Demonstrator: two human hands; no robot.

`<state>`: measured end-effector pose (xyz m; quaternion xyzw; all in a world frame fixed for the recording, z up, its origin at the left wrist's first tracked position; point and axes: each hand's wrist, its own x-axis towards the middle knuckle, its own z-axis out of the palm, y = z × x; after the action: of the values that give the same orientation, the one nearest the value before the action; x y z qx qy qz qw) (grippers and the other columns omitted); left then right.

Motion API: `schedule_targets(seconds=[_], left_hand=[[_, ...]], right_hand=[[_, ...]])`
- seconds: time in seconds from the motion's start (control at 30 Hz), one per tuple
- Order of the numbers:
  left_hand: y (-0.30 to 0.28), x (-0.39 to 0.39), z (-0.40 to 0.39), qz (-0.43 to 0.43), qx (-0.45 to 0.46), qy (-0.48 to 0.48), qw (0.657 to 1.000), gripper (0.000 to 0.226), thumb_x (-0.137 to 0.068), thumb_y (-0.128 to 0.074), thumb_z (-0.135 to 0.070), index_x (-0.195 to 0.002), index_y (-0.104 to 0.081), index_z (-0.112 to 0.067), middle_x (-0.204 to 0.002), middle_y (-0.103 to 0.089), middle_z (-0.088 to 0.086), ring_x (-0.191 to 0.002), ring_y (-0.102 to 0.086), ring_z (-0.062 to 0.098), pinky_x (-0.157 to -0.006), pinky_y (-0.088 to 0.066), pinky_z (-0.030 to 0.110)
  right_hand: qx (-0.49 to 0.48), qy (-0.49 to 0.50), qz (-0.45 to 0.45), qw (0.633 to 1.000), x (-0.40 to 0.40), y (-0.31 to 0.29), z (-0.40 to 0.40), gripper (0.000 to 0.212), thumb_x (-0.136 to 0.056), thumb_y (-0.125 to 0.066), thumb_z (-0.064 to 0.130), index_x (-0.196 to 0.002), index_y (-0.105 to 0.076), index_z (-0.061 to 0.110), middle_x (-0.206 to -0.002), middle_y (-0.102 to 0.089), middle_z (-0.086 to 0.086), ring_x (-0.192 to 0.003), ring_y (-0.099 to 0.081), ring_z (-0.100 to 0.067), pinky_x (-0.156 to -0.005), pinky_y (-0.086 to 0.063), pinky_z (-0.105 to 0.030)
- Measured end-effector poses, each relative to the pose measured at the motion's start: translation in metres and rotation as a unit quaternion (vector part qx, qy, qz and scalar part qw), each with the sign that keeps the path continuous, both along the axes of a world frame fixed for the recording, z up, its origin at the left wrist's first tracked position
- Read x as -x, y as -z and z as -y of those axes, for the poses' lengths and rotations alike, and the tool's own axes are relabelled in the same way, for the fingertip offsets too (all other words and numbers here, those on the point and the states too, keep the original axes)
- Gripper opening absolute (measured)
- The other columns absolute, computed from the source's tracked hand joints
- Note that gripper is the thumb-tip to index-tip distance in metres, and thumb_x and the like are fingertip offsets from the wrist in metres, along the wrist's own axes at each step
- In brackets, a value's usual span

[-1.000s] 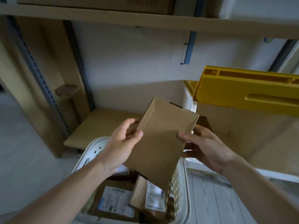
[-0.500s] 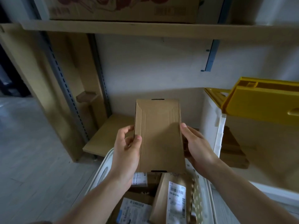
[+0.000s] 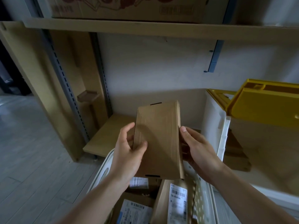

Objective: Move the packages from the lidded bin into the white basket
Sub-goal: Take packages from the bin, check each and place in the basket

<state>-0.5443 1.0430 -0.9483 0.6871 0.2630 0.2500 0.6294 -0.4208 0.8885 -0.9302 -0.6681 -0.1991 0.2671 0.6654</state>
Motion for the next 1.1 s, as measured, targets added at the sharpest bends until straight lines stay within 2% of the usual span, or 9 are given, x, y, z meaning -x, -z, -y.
schedule_targets(seconds=[0.07, 0.17, 0.27, 0.43, 0.6, 0.7, 0.77, 0.9, 1.1], left_hand=[[-0.001, -0.001, 0.004, 0.004, -0.006, 0.024, 1.0, 0.06, -0.087, -0.076, -0.023, -0.132, -0.046, -0.049, -0.125, -0.062, -0.014, -0.11, -0.066, 0.008, -0.095, -0.059, 0.042], [-0.006, -0.001, 0.015, 0.005, 0.0, 0.078, 0.997, 0.06, -0.072, -0.078, -0.039, -0.124, -0.049, -0.048, -0.116, -0.06, -0.017, -0.1, -0.066, 0.0, -0.081, -0.063, 0.032], [-0.002, -0.003, 0.021, 0.006, -0.019, 0.085, 0.996, 0.07, -0.07, -0.081, -0.042, -0.131, -0.047, -0.043, -0.119, -0.058, -0.017, -0.099, -0.062, -0.01, -0.076, -0.061, 0.021], [-0.001, -0.005, 0.028, 0.014, -0.021, 0.118, 0.993, 0.078, -0.074, -0.074, -0.059, -0.142, -0.041, -0.044, -0.125, -0.063, -0.013, -0.105, -0.063, -0.009, -0.078, -0.057, 0.014], [-0.004, -0.005, 0.034, 0.041, 0.083, 0.191, 0.977, 0.1, -0.051, -0.078, -0.082, -0.14, -0.042, -0.052, -0.123, -0.069, -0.018, -0.114, -0.066, 0.0, -0.086, -0.058, 0.022], [-0.004, -0.006, 0.036, 0.052, 0.116, 0.21, 0.969, 0.099, -0.054, -0.082, -0.073, -0.142, -0.043, -0.048, -0.125, -0.07, -0.014, -0.114, -0.066, -0.001, -0.091, -0.056, 0.028], [-0.004, -0.006, 0.036, 0.053, 0.125, 0.21, 0.968, 0.088, -0.064, -0.077, -0.063, -0.144, -0.046, -0.045, -0.127, -0.069, -0.012, -0.115, -0.065, 0.0, -0.101, -0.052, 0.037], [-0.005, -0.006, 0.035, 0.043, 0.133, 0.212, 0.967, 0.081, -0.067, -0.074, -0.061, -0.143, -0.05, -0.041, -0.127, -0.07, -0.009, -0.119, -0.065, 0.006, -0.107, -0.049, 0.047], [-0.006, -0.005, 0.035, 0.038, 0.122, 0.208, 0.97, 0.067, -0.073, -0.07, -0.06, -0.136, -0.058, -0.041, -0.127, -0.07, -0.008, -0.121, -0.064, 0.01, -0.111, -0.045, 0.051]], right_hand=[[0.004, -0.008, 0.006, 1.0, 0.002, 0.001, 0.0, 0.034, -0.102, -0.044, 0.046, -0.112, -0.074, 0.034, -0.104, -0.077, -0.001, -0.097, -0.072, -0.019, -0.078, -0.054, -0.03], [0.003, -0.023, 0.011, 1.0, 0.004, 0.0, 0.001, 0.033, -0.101, -0.042, 0.049, -0.105, -0.075, 0.045, -0.108, -0.076, 0.005, -0.106, -0.071, -0.017, -0.094, -0.056, -0.039], [0.005, -0.03, 0.013, 0.999, 0.006, -0.003, 0.002, 0.037, -0.103, -0.04, 0.049, -0.091, -0.073, 0.058, -0.1, -0.076, 0.015, -0.101, -0.072, -0.011, -0.099, -0.054, -0.043], [-0.019, -0.057, -0.002, 0.998, 0.003, 0.0, 0.009, 0.035, -0.101, -0.039, 0.049, -0.116, -0.07, 0.041, -0.111, -0.076, 0.003, -0.107, -0.072, -0.018, -0.102, -0.054, -0.048], [-0.05, -0.123, 0.043, 0.99, 0.005, 0.001, 0.012, 0.032, -0.103, -0.047, 0.031, -0.13, -0.065, 0.031, -0.118, -0.072, -0.005, -0.111, -0.07, -0.025, -0.092, -0.059, -0.045], [-0.043, -0.127, 0.064, 0.989, 0.006, 0.003, 0.011, 0.031, -0.102, -0.052, 0.023, -0.131, -0.062, 0.024, -0.113, -0.073, -0.002, -0.108, -0.071, -0.021, -0.082, -0.061, -0.031], [-0.031, -0.13, 0.065, 0.989, 0.007, 0.004, 0.011, 0.032, -0.101, -0.053, 0.03, -0.131, -0.062, 0.023, -0.113, -0.073, 0.002, -0.109, -0.07, -0.017, -0.081, -0.06, -0.027], [0.009, -0.141, 0.035, 0.989, 0.006, 0.009, 0.011, 0.049, -0.091, -0.057, 0.059, -0.132, -0.06, 0.033, -0.118, -0.072, 0.006, -0.113, -0.069, -0.015, -0.091, -0.059, -0.04], [0.014, -0.129, -0.022, 0.991, 0.006, 0.013, 0.01, 0.048, -0.093, -0.061, 0.054, -0.135, -0.052, 0.031, -0.114, -0.075, 0.0, -0.107, -0.073, -0.022, -0.092, -0.059, -0.041]])
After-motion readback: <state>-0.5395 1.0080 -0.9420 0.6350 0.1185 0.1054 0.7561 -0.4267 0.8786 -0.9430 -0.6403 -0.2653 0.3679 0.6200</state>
